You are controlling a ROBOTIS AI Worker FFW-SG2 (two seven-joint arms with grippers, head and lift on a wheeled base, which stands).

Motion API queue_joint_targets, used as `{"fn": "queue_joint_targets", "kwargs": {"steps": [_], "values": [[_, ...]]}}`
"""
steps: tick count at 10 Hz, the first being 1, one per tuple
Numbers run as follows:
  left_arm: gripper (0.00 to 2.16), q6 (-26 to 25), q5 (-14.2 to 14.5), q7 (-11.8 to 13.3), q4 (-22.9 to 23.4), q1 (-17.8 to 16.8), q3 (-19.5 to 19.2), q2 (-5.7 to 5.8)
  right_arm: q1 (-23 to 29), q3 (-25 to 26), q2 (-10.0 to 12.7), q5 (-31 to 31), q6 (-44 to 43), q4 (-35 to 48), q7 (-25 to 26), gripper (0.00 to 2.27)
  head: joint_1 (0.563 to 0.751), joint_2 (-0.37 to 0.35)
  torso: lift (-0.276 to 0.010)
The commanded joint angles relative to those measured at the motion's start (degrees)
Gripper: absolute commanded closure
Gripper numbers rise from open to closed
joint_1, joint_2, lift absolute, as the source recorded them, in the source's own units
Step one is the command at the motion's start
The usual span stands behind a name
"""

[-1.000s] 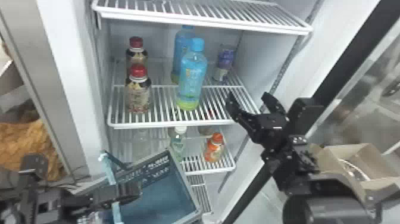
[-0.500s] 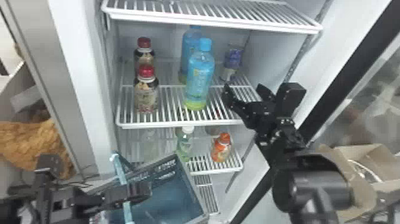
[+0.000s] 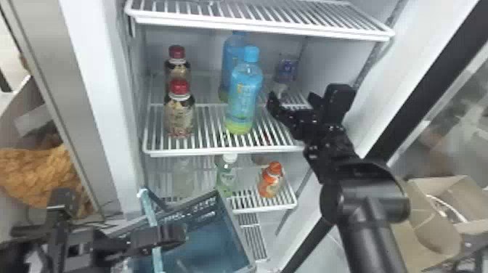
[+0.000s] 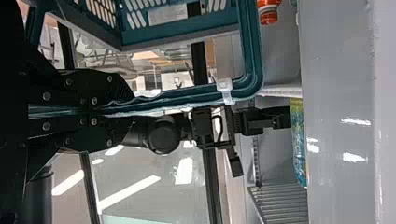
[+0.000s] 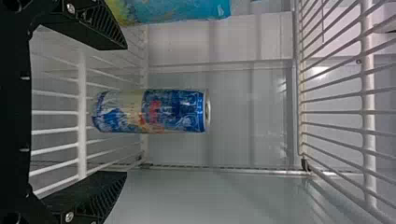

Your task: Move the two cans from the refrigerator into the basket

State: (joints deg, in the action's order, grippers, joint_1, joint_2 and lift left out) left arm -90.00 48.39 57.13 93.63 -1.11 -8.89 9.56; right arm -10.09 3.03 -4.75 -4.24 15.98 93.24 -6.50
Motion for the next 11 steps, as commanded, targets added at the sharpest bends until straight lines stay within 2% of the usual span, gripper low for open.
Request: {"fn": "queue_joint_targets", "kwargs": {"steps": [1,6,11], "values": [[1.19,0.0,0.2,0.0,-0.2,-0.2,0.3,0.20,-3.6,-0.6,0.0,0.5,-0.4,-4.2,0.1,0.10,0.695,-0.221,-0.025],[1.19,0.0,0.4,0.0,-0.3,-0.2,0.4,0.37,-11.9,-1.8,0.1,1.3,-0.5,-14.6,1.0,0.10,0.695,-0.210,-0.025],[1.19,0.0,0.6,0.0,-0.3,-0.2,0.3,0.29,-16.1,-2.5,0.0,1.6,-0.9,-20.3,1.4,0.10,0.695,-0.200,-0.025]]}}
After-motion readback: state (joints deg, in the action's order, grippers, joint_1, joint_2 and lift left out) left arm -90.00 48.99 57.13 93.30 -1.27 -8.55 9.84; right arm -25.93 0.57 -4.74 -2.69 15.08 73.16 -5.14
